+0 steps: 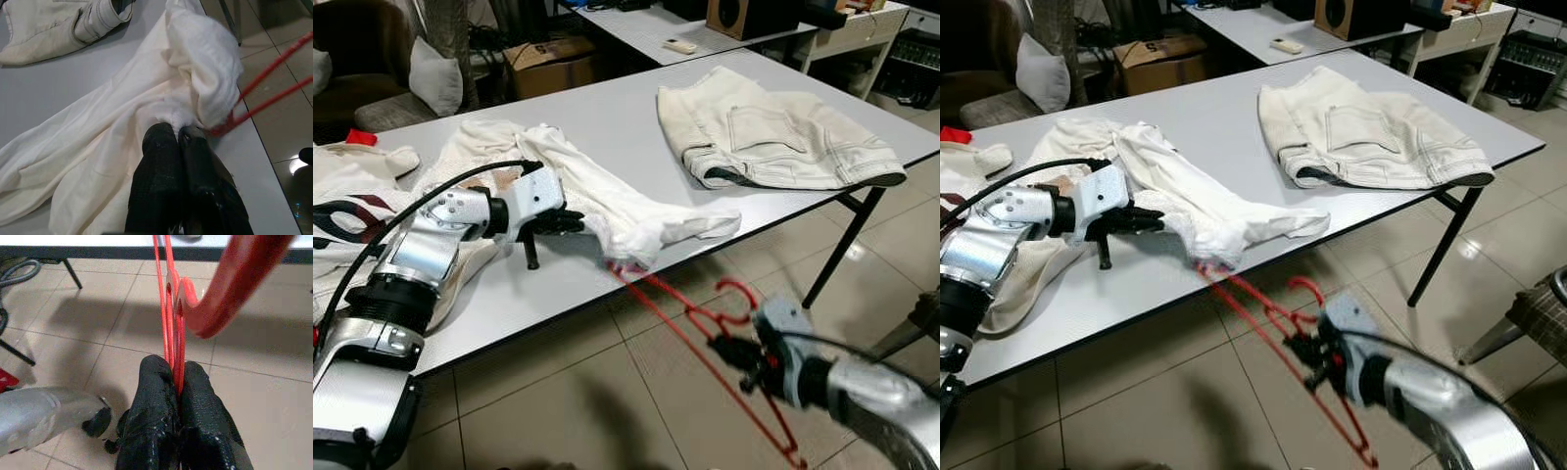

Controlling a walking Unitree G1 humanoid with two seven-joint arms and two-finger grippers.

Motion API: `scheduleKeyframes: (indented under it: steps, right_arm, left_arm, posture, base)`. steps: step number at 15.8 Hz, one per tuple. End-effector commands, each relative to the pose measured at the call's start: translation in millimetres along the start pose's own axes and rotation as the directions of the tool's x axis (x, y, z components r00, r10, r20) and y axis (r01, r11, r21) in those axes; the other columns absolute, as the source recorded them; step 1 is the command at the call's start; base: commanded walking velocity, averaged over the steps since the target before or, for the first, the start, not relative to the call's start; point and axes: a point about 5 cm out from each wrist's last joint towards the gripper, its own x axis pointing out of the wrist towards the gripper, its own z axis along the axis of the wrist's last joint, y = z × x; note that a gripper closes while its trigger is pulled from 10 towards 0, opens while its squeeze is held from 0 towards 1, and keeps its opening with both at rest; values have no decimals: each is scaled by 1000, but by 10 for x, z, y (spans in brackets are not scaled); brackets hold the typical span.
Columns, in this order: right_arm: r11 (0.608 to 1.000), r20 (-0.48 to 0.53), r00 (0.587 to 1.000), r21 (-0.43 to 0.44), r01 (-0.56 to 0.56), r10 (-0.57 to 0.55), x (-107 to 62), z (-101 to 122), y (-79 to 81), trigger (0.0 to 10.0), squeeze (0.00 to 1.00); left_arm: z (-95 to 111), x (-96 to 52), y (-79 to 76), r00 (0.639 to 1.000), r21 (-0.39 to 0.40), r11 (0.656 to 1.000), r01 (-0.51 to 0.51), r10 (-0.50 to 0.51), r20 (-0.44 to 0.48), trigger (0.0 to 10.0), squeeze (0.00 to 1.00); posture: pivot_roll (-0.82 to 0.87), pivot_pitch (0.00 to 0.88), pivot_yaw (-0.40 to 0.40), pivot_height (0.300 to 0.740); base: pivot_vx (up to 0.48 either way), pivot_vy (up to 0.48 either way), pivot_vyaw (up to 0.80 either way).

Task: Hang hanger

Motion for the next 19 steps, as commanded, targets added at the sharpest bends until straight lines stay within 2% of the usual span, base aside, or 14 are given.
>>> scheduleKeyframes:
  steps: [1, 3, 4, 5, 6, 9, 11, 14, 17, 19]
  right_arm:
    - [999, -12, 999, 6, 49, -49, -7, 4, -84, 10000, 0]
    - [976, 43, 975, 4, 218, -218, -49, 118, -366, 10000, 0]
    - [967, 64, 965, 7, 254, -254, -70, 156, -428, 10000, 0]
    - [940, 210, 917, 32, 339, -338, -238, 397, -631, 10000, 0]
    - [945, 261, 909, 49, 323, -324, -315, 474, -651, 10000, 0]
    - [957, 244, 926, 32, 289, -288, -354, 386, -620, 10000, 0]
    - [983, 246, 952, 12, 184, -181, -281, 341, -434, 10000, 0]
    - [1000, 254, 967, -7, 26, -23, -248, 292, -167, 10000, 0]
    - [1000, 217, 976, 2, 26, -26, -219, 207, -143, 10000, 0]
    - [997, 212, 975, 19, 72, -74, -215, 201, -213, 10000, 0]
  left_arm:
    - [12, -31, 14, 1000, 16, 1000, -6, 6, -9, 0, 0]
    - [-7, -65, 25, 1000, 14, 1000, -22, 23, -21, 0, 0]
    - [-11, -77, 34, 999, 14, 999, -30, 31, -25, 0, 0]
    - [-39, -159, 100, 996, 16, 997, -77, 78, -52, 0, 0]
    - [-42, -183, 114, 995, 12, 996, -88, 88, -54, 0, 0]
    - [1, -124, 52, 997, -10, 997, -72, 71, -16, 0, 0]
    - [85, -51, 35, 996, -46, 996, -76, 78, 45, 0, 0]
    - [158, 8, 89, 990, -81, 990, -115, 121, 74, 0, 0]
    - [152, -5, 110, 989, -71, 989, -132, 137, 56, 0, 0]
    - [152, -26, 84, 992, -40, 993, -114, 116, 54, 0, 0]
  posture:
    - [-146, 0, 71, 740]
    - [-141, 0, 63, 740]
    - [-140, 0, 61, 740]
    - [-137, 0, 58, 740]
    - [-135, 0, 56, 740]
    - [-129, 0, 50, 740]
    - [-128, 0, 52, 740]
    - [-129, 0, 57, 740]
    - [-135, 0, 67, 740]
    - [-135, 0, 67, 740]
  base:
    - [0, 0, 0]
    - [0, 0, 0]
    - [0, 0, 0]
    - [0, 0, 0]
    - [0, 0, 0]
    - [0, 0, 0]
    - [0, 0, 0]
    - [0, 0, 0]
    - [0, 0, 0]
    - [0, 0, 0]
